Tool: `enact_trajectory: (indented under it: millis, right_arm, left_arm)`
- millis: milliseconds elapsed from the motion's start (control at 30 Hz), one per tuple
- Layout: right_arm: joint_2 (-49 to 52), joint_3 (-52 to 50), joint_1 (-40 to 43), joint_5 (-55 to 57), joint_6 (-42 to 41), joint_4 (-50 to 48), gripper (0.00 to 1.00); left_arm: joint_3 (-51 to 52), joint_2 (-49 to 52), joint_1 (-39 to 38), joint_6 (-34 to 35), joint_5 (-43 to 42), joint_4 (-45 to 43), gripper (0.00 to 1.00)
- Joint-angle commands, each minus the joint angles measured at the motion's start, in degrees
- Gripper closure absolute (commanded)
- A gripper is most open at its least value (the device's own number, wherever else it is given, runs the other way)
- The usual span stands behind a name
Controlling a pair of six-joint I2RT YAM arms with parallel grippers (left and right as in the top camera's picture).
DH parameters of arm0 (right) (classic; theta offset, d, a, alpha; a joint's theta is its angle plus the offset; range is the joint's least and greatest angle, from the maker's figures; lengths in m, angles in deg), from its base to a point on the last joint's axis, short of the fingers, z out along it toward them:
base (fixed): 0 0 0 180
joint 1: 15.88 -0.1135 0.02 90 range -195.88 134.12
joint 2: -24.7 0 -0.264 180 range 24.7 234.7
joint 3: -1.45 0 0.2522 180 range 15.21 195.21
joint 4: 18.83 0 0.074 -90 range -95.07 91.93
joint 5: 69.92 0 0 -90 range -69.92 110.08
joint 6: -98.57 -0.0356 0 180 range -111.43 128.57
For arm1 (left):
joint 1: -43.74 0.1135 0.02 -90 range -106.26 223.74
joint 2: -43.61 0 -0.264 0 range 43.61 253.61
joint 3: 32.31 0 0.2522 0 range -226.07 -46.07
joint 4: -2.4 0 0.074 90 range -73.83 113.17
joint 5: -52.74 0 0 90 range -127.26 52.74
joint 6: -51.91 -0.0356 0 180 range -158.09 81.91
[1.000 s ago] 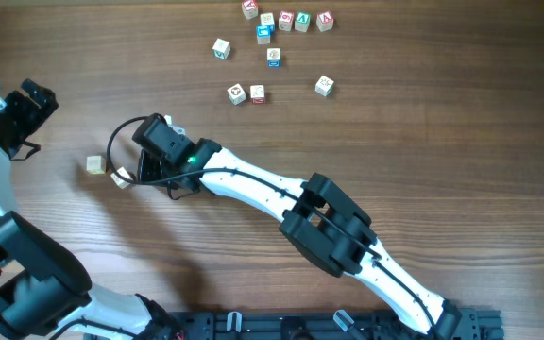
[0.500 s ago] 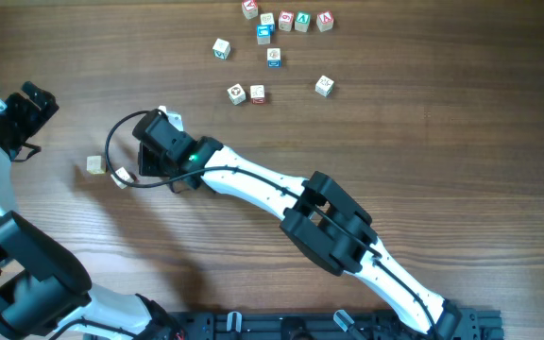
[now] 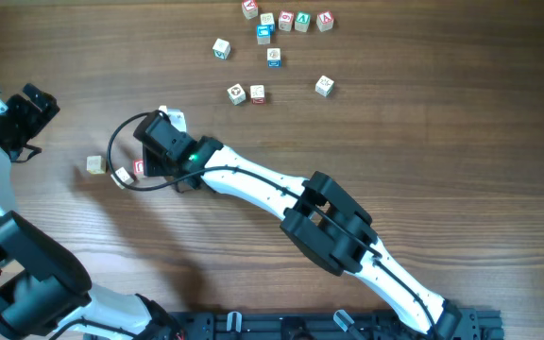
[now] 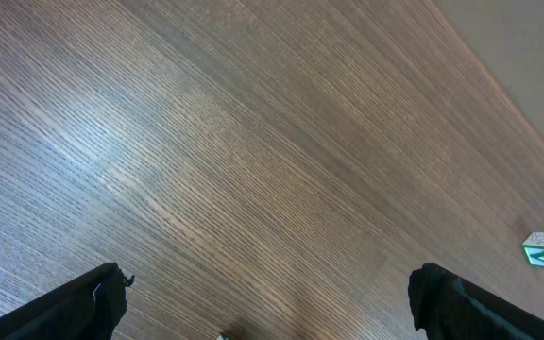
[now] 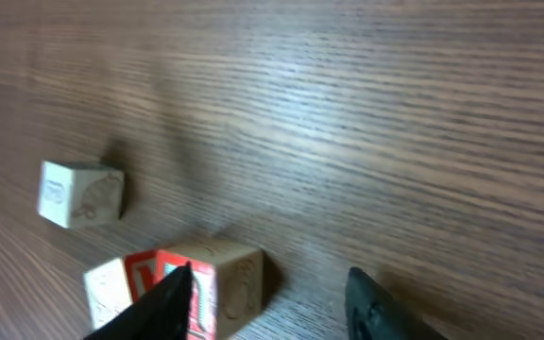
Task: Form a horizontal line
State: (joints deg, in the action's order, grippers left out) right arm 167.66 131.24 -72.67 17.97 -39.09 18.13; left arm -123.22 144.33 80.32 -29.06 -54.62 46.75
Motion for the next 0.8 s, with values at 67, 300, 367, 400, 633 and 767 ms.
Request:
enact_trajectory:
  millis: [67,300,367,400,633,767]
  right_arm:
    - [-5.7,1.4,0.8,-0.4,4.0,4.3,0.37]
    - [-6.6,1.4,0.7,-10.9,3.7,7.9,0.86]
    - [-6.6,1.4,0.1,-12.4,2.1,8.0,0.91]
    - [-6.5,1.4,-0.3,-12.5,1.3,7.8,0.93]
    - [-4.0,1.3,-2.8,-11.4,1.0,6.0,0.95]
    - [-2.2,1.3,-3.8,-15.0,0.9,3.9,0.95]
  left_arm:
    - [0.3,0.7,0.0,-0.7,0.5,-2.4,0.0]
    - [0.3,1.3,-0.1,-0.9,0.5,-4.3,0.96]
    - [0.3,1.5,-0.1,-0.7,0.5,-5.2,0.96]
    - [0.3,1.5,-0.1,1.0,0.5,-6.4,0.96]
    - [0.3,1.5,1.1,14.1,0.5,-10.6,0.96]
    - [0.3,1.5,1.2,14.1,0.5,-10.6,0.96]
